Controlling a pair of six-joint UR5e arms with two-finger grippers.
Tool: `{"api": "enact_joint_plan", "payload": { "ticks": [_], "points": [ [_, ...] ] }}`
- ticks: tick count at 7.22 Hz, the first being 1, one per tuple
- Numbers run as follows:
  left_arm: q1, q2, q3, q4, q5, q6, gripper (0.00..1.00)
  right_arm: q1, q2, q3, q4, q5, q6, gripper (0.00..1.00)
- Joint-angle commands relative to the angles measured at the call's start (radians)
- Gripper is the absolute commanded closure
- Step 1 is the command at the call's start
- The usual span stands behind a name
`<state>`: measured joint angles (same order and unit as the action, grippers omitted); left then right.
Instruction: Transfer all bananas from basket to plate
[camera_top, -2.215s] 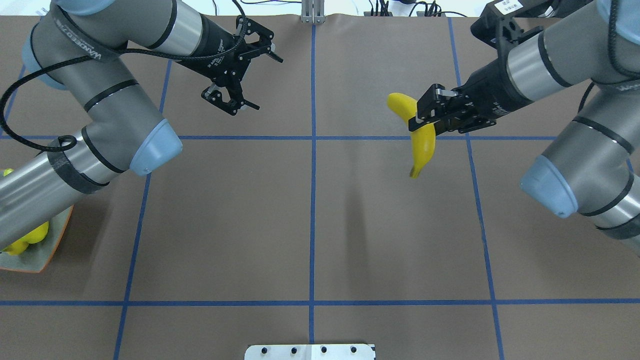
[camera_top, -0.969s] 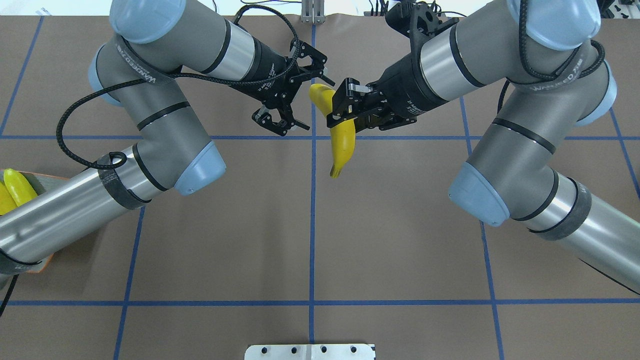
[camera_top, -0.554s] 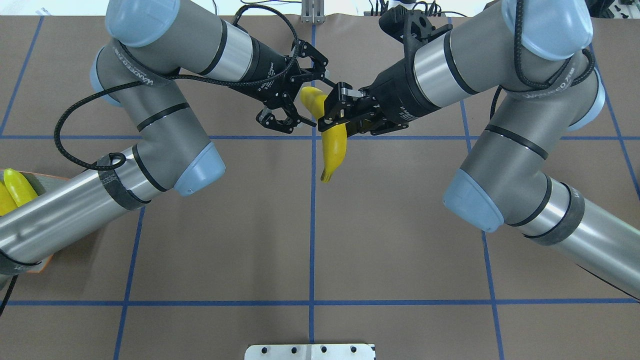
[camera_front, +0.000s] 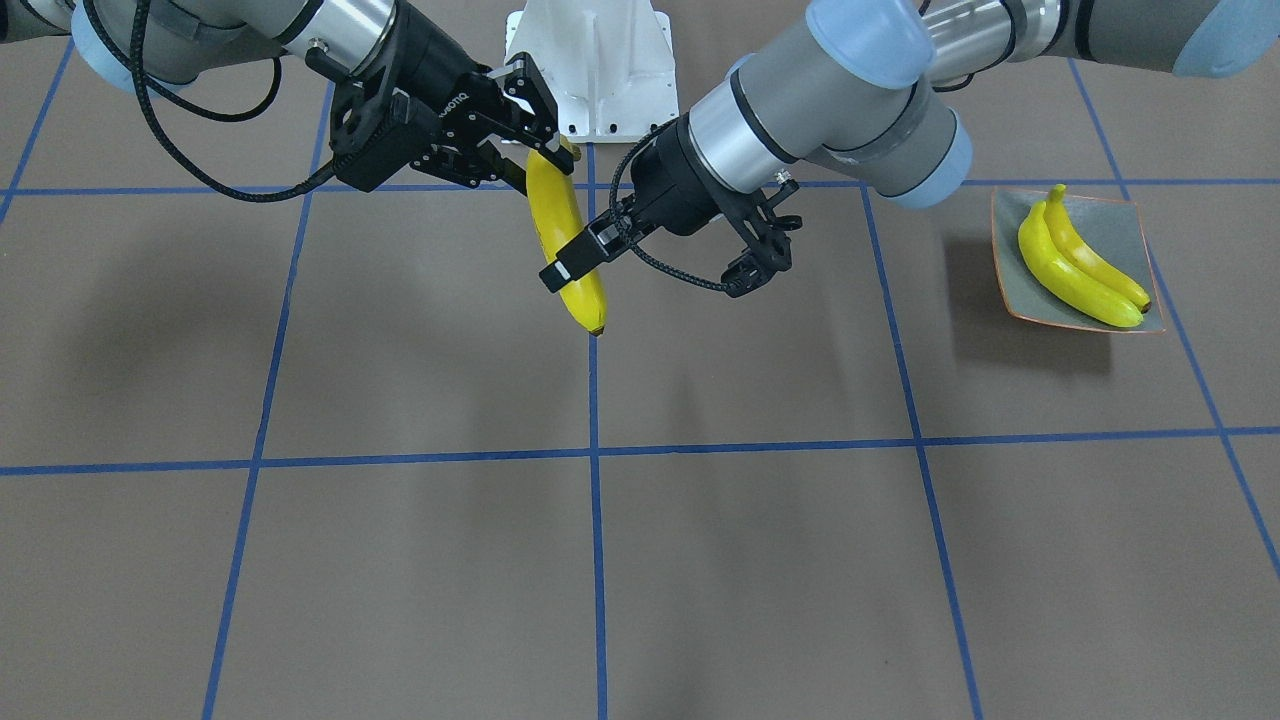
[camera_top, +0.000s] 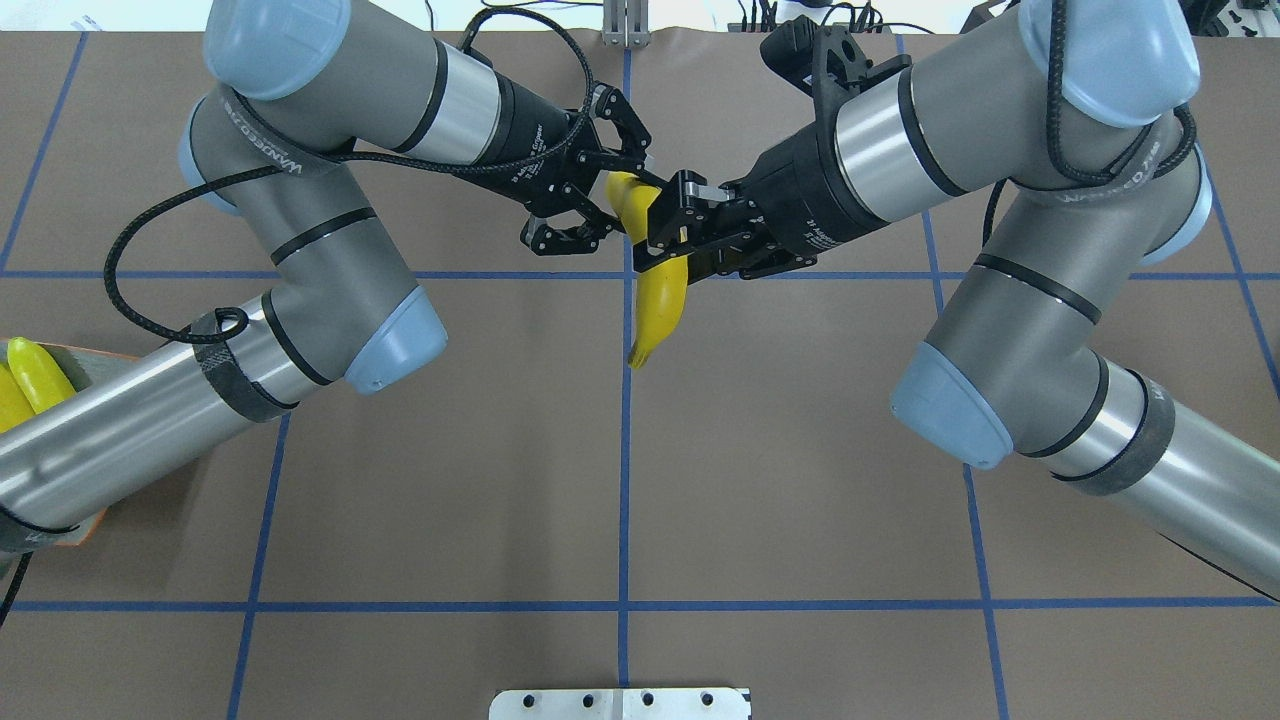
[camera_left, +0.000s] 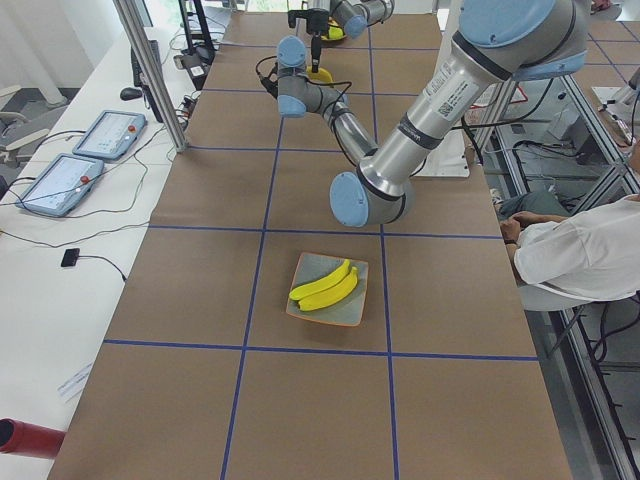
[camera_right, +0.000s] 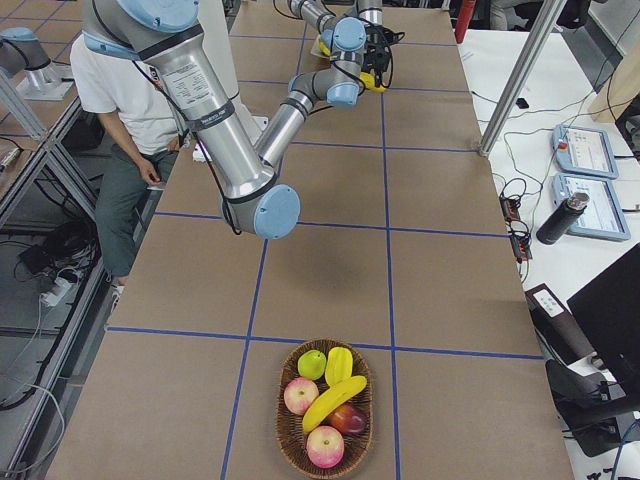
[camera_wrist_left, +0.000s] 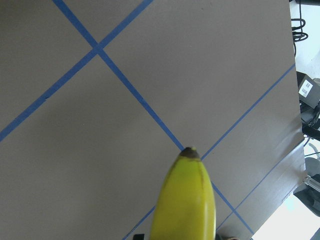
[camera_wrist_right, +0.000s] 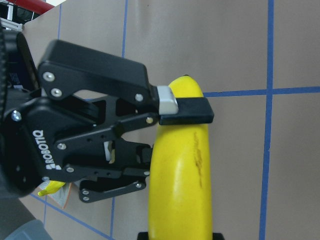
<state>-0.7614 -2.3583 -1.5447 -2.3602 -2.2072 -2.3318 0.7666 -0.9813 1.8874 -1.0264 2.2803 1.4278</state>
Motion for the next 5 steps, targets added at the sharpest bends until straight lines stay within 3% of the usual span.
{"api": "enact_joint_plan", "payload": {
  "ticks": [1,3,5],
  "points": [
    [0.001,0.002,-0.006,-0.002,0.000,-0.018,1.00,0.000,0.000,-0.002,0.014,-0.002,0.011,0.01],
    [-0.004,0.057,-0.027,0.012,0.007,-0.020,1.00,0.041,-0.037,0.005,0.032,0.004,0.010,0.00],
    [-0.091,0.251,-0.145,0.041,0.024,0.002,1.00,0.101,-0.133,0.005,0.138,0.033,0.010,0.00]
  ]
}}
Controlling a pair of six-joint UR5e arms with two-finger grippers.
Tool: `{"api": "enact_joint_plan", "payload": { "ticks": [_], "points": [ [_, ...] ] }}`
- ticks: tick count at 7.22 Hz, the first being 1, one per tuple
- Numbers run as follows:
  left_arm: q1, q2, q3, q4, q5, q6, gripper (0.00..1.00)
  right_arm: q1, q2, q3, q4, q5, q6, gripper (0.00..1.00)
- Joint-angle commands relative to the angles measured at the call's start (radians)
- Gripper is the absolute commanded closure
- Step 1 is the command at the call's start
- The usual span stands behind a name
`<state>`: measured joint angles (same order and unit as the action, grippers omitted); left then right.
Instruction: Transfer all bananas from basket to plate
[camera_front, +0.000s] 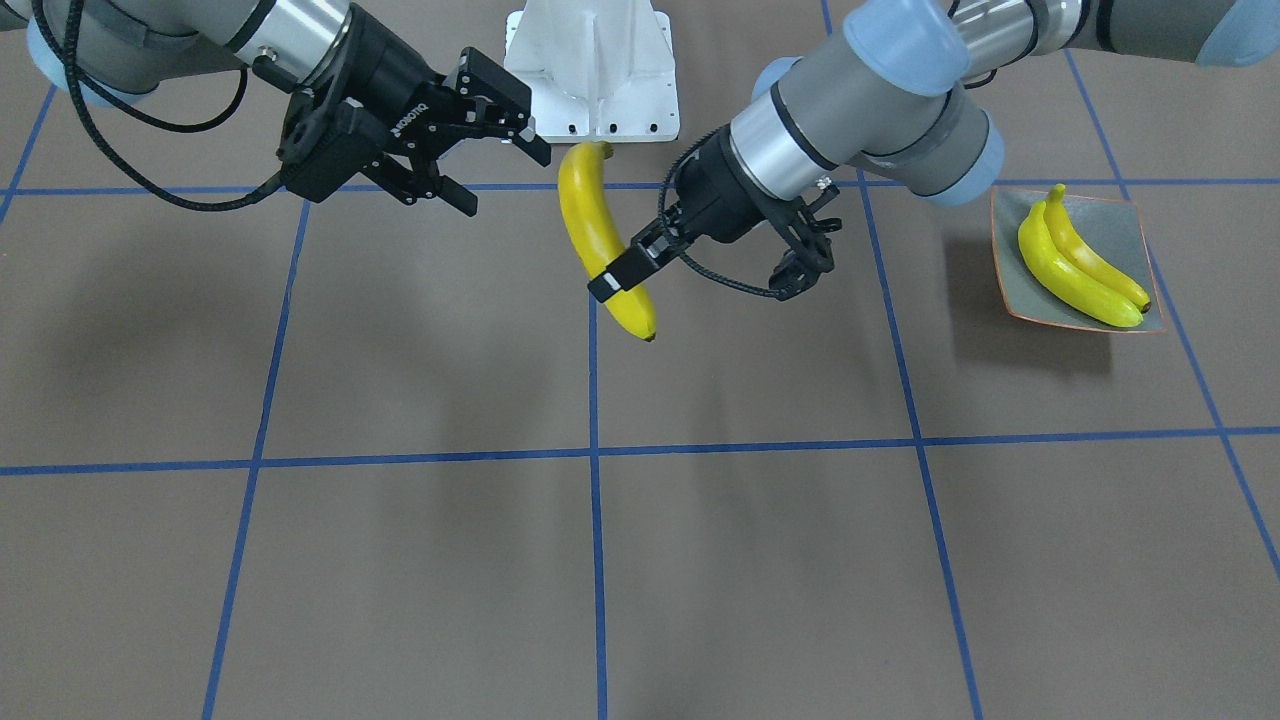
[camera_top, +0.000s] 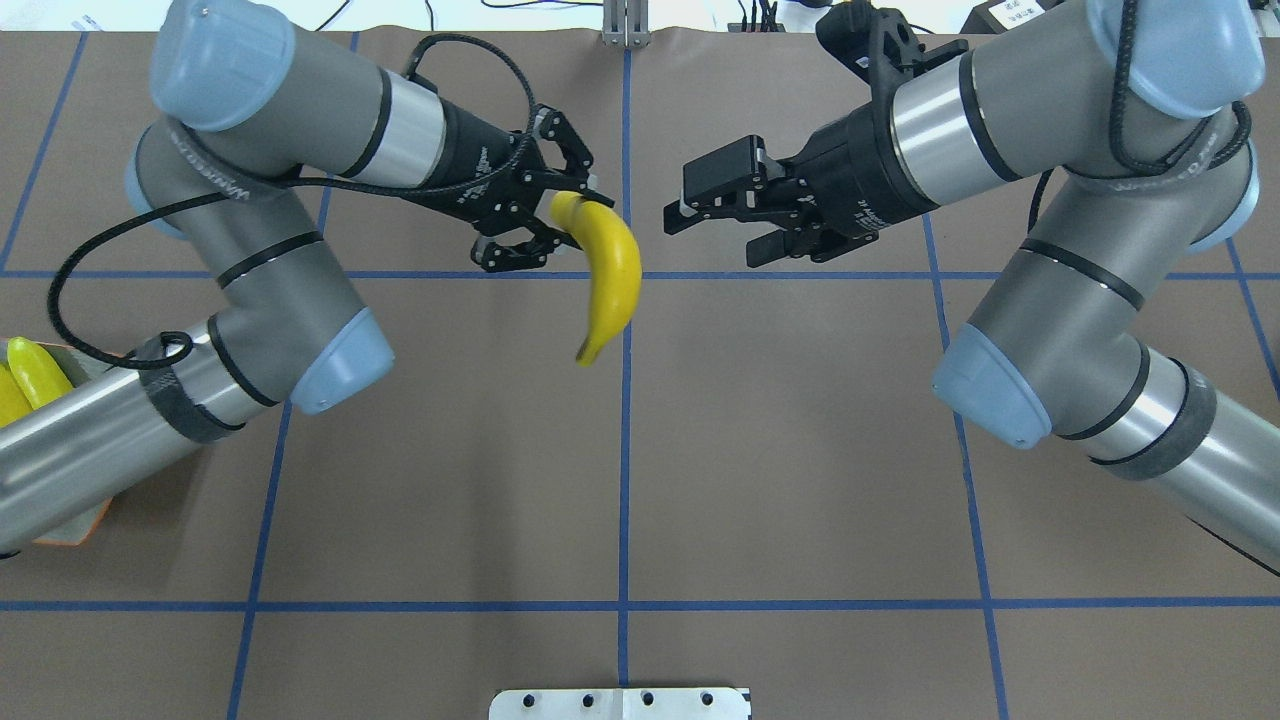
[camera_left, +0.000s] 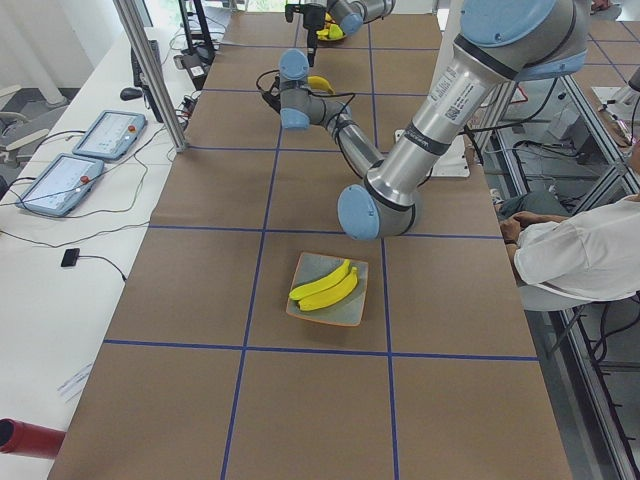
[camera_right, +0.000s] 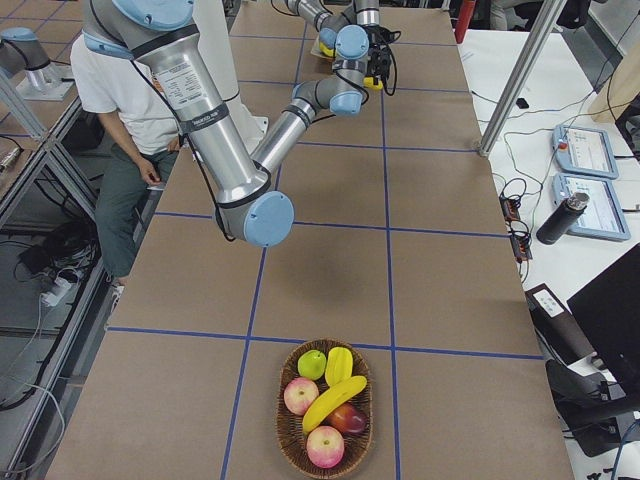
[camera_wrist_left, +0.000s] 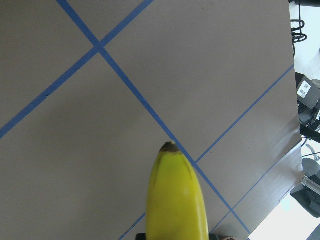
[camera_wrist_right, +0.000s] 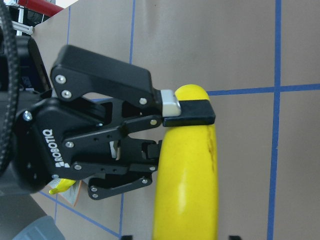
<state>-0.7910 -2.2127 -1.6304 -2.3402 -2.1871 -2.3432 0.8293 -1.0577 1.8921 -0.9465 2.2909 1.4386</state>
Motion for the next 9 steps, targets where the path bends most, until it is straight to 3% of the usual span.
{"api": "enact_joint_plan", "payload": {
  "ticks": [1,4,5,6,8,9],
  "points": [
    [-0.098,0.152,-0.101,0.091,-0.005,0.110,1.00,0.081,-0.099,0.004,0.066,0.057,-0.012,0.00],
    [-0.090,0.353,-0.357,0.639,0.019,0.635,1.00,0.128,-0.194,0.007,0.064,0.048,-0.098,0.00],
    [-0.091,0.404,-0.421,0.745,0.023,0.729,1.00,0.154,-0.226,0.004,0.063,0.048,-0.124,0.00],
    [-0.080,0.428,-0.427,0.800,0.070,0.755,1.00,0.174,-0.258,0.001,0.063,0.047,-0.167,0.00],
    [0.004,0.391,-0.420,1.057,0.178,0.757,1.00,0.192,-0.285,-0.005,0.063,0.048,-0.182,0.00],
    [-0.013,0.401,-0.401,1.065,0.191,0.801,1.00,0.192,-0.286,-0.008,0.063,0.048,-0.182,0.00]
  ]
}}
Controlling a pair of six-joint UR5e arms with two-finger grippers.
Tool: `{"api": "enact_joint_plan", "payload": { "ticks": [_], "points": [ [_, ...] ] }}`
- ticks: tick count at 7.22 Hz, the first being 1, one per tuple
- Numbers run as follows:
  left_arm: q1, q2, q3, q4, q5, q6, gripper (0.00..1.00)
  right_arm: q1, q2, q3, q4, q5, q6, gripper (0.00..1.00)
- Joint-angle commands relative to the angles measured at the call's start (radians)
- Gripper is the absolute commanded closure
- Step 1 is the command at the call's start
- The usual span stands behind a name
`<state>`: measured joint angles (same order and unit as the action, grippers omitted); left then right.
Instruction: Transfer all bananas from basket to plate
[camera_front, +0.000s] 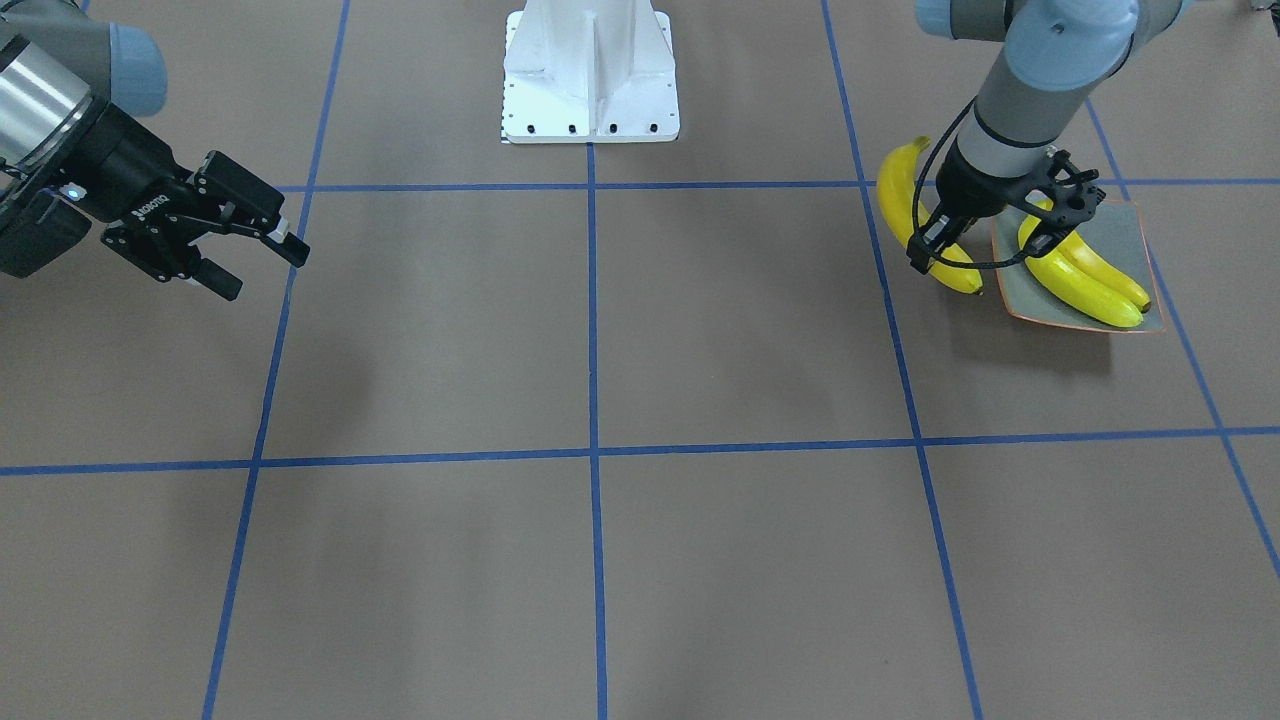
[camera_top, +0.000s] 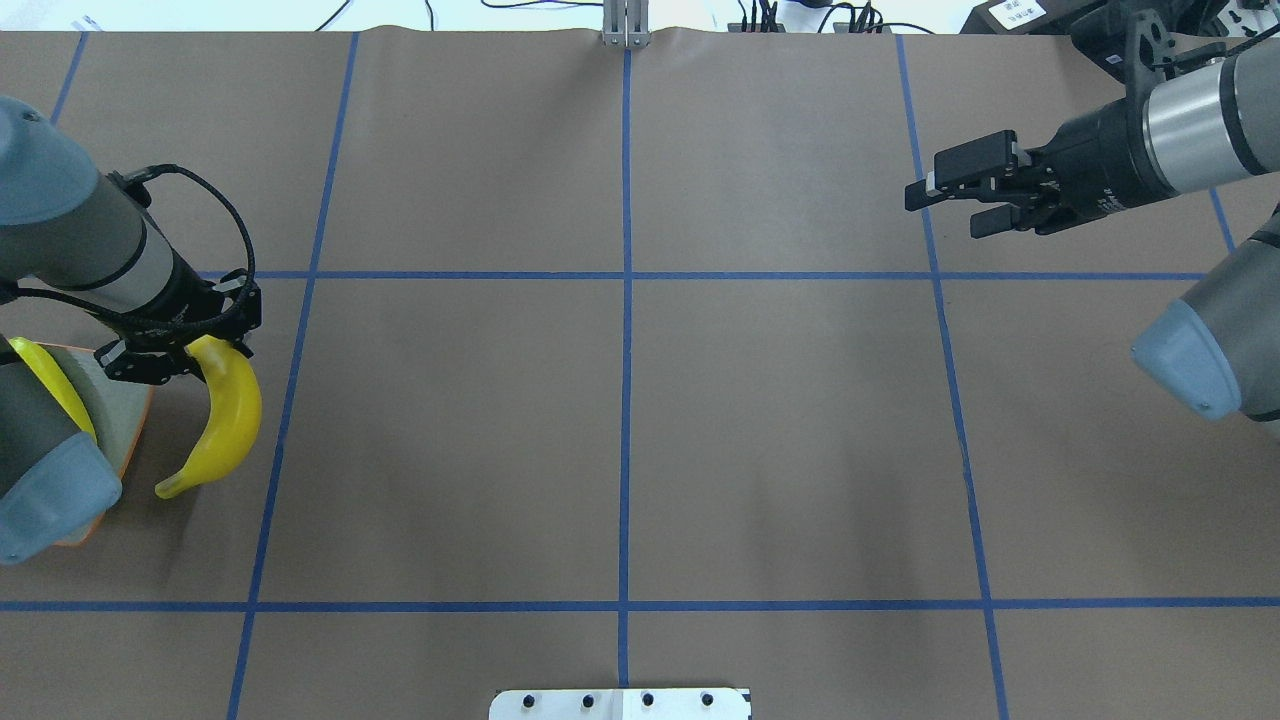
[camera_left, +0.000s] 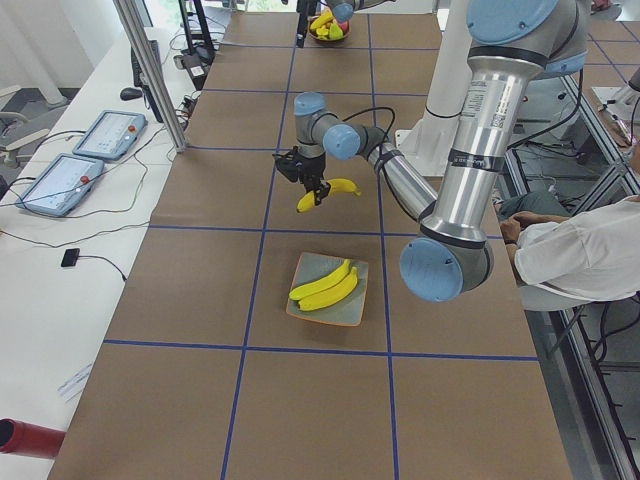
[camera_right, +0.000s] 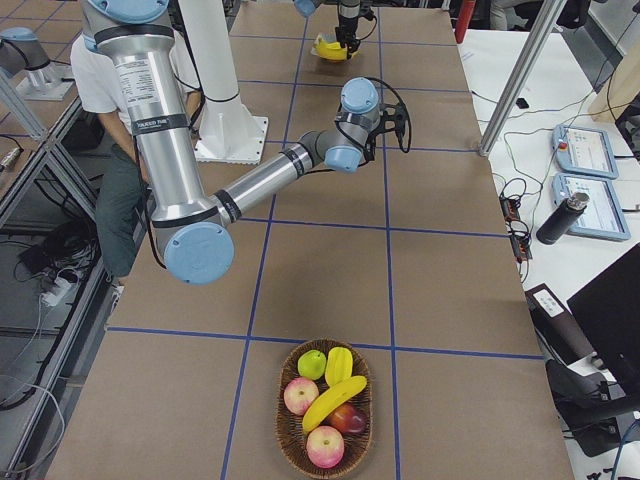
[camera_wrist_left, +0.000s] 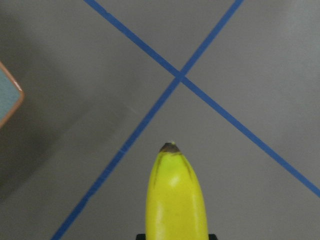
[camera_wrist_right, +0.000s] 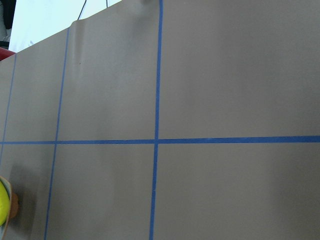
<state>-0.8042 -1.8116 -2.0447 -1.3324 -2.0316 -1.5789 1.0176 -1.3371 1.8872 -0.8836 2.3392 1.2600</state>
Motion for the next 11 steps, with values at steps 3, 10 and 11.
{"api": "enact_joint_plan", "payload": {
  "ticks": [3,10,11],
  "points": [
    [-0.061,0.135,-0.005,0.055,0.034,0.264,1.00,0.002,-0.007,-0.013,0.000,-0.001,-0.004,0.00],
    [-0.161,0.081,0.182,-0.002,0.037,0.321,1.00,0.002,-0.005,-0.010,0.002,-0.001,-0.005,0.00],
    [-0.162,0.081,0.202,-0.020,0.036,0.319,1.00,0.004,-0.005,-0.005,0.002,0.000,-0.004,0.00]
  ]
}}
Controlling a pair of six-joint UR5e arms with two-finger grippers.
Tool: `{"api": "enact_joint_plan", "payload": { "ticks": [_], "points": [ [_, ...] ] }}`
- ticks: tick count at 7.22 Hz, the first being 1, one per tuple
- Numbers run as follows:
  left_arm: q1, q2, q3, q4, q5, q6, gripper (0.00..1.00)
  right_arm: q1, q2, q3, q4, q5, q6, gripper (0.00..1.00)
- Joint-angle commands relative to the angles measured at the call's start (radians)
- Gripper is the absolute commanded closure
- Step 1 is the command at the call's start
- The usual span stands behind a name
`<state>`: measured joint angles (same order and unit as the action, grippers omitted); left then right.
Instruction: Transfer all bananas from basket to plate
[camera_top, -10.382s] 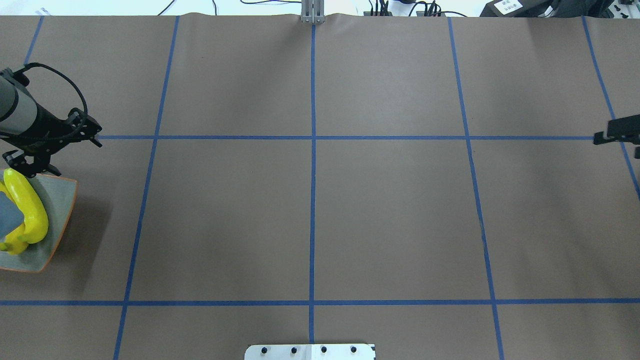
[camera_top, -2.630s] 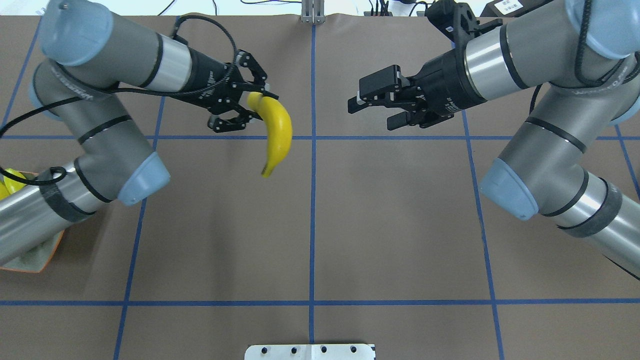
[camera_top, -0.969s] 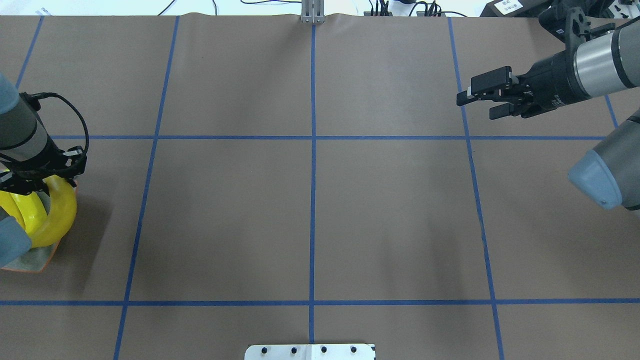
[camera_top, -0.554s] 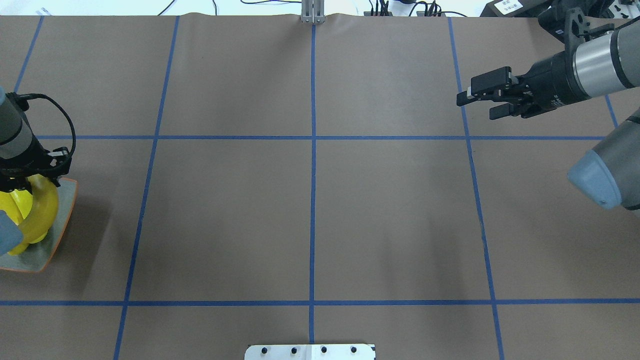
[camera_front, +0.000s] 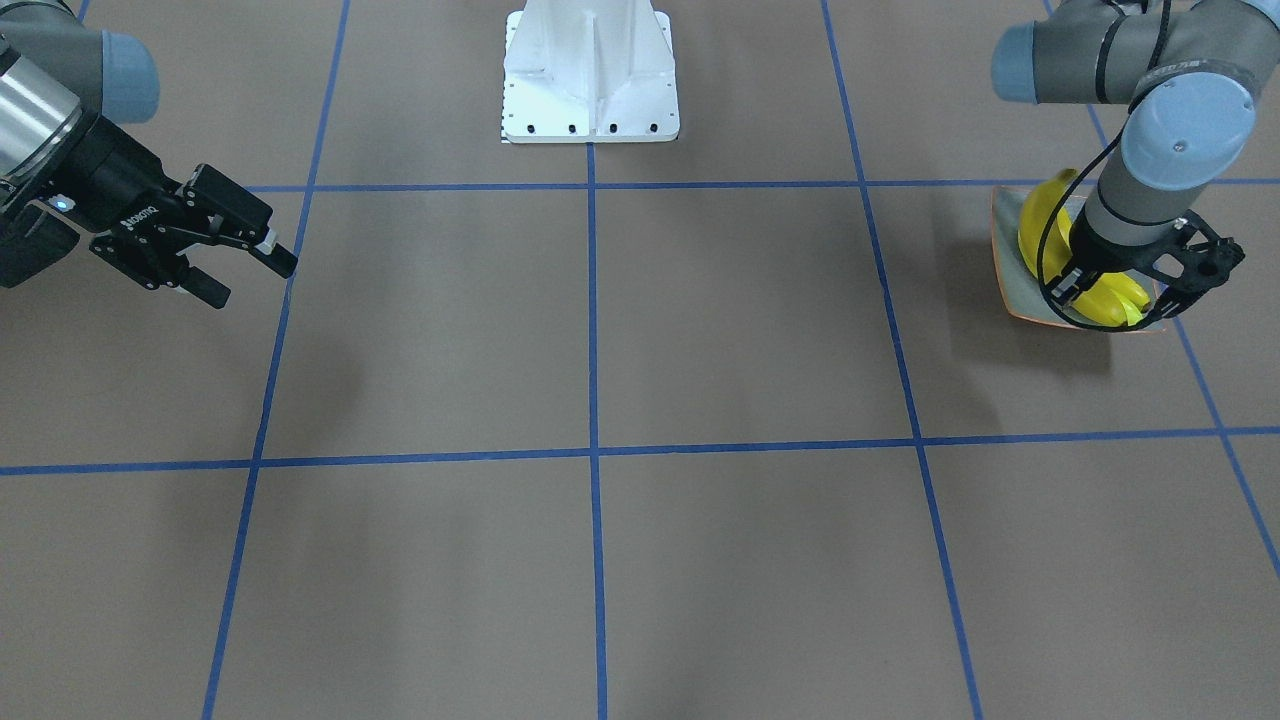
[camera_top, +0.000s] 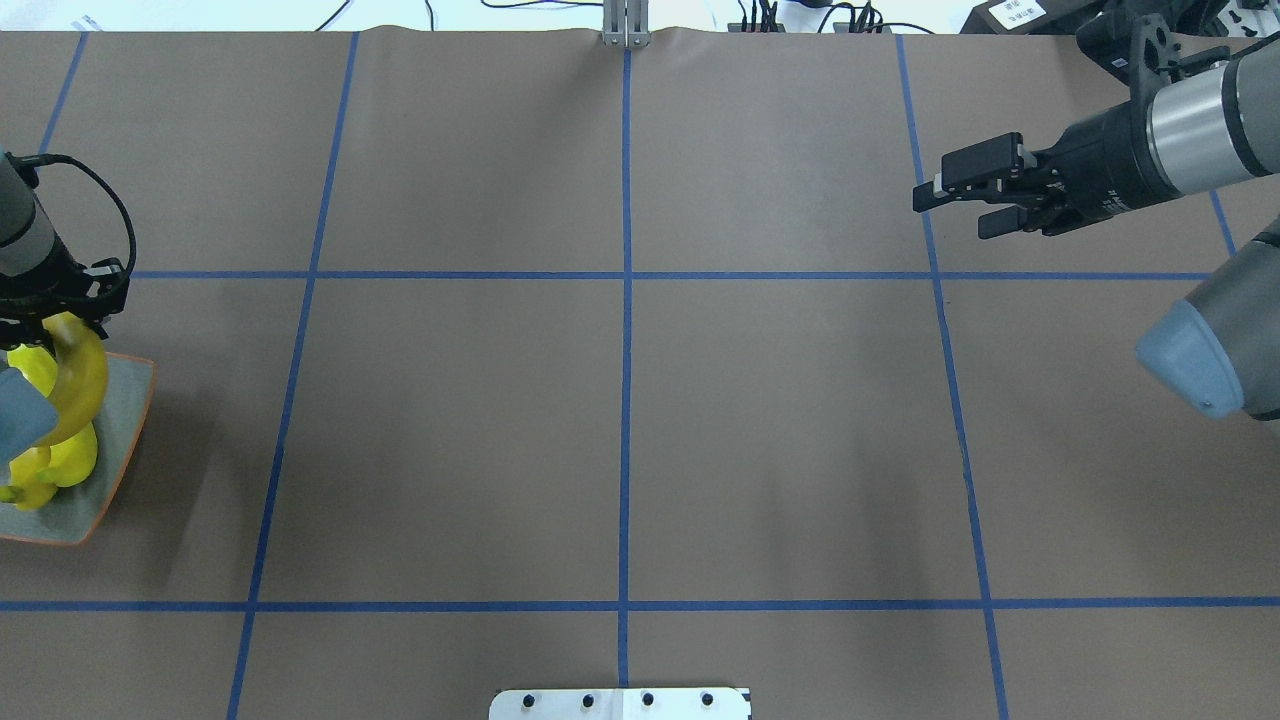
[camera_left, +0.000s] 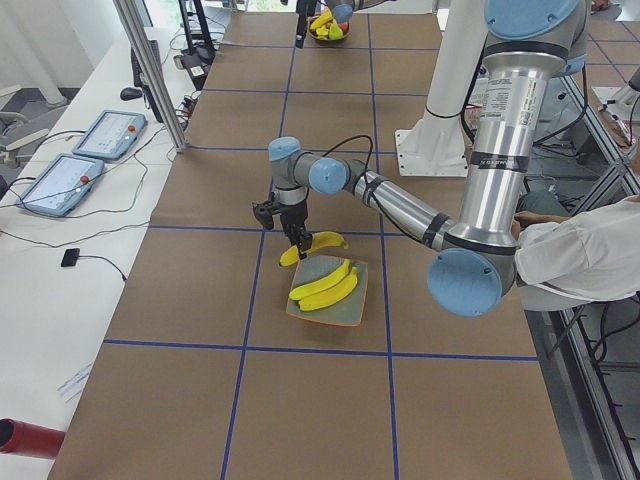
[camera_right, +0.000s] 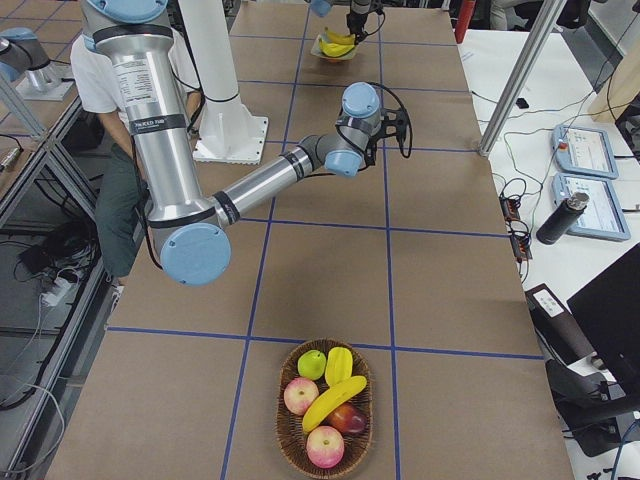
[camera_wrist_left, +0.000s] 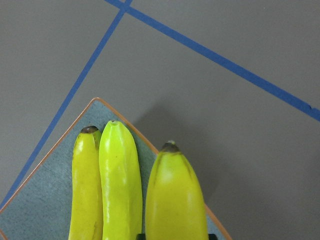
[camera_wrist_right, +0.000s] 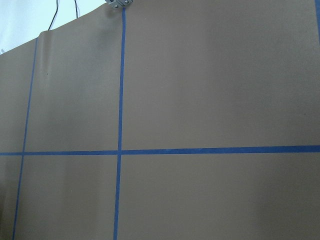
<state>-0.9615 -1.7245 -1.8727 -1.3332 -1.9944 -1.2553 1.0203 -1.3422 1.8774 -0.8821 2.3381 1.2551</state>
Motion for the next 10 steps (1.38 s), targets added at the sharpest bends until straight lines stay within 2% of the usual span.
{"api": "enact_joint_plan", "payload": {
  "ticks": [1,2,3,7,10],
  "points": [
    [-0.005,-0.004,0.061,-0.059,-0.001,-0.004,0.88,0.000,0.000,0.006,0.000,0.001,0.001,0.00],
    [-0.005,0.005,0.063,-0.072,-0.003,-0.010,0.86,0.000,0.000,0.009,0.000,0.003,0.001,0.00],
    [-0.006,0.011,0.066,-0.075,-0.003,-0.018,0.72,0.001,-0.002,0.012,0.000,0.003,0.001,0.00],
    [-0.006,0.039,0.056,-0.081,-0.006,-0.039,0.62,0.001,-0.002,0.019,0.000,0.009,0.001,0.00],
    [-0.005,0.074,0.066,-0.136,-0.006,-0.041,0.53,0.003,-0.003,0.019,0.000,0.012,0.001,0.00]
  ]
}}
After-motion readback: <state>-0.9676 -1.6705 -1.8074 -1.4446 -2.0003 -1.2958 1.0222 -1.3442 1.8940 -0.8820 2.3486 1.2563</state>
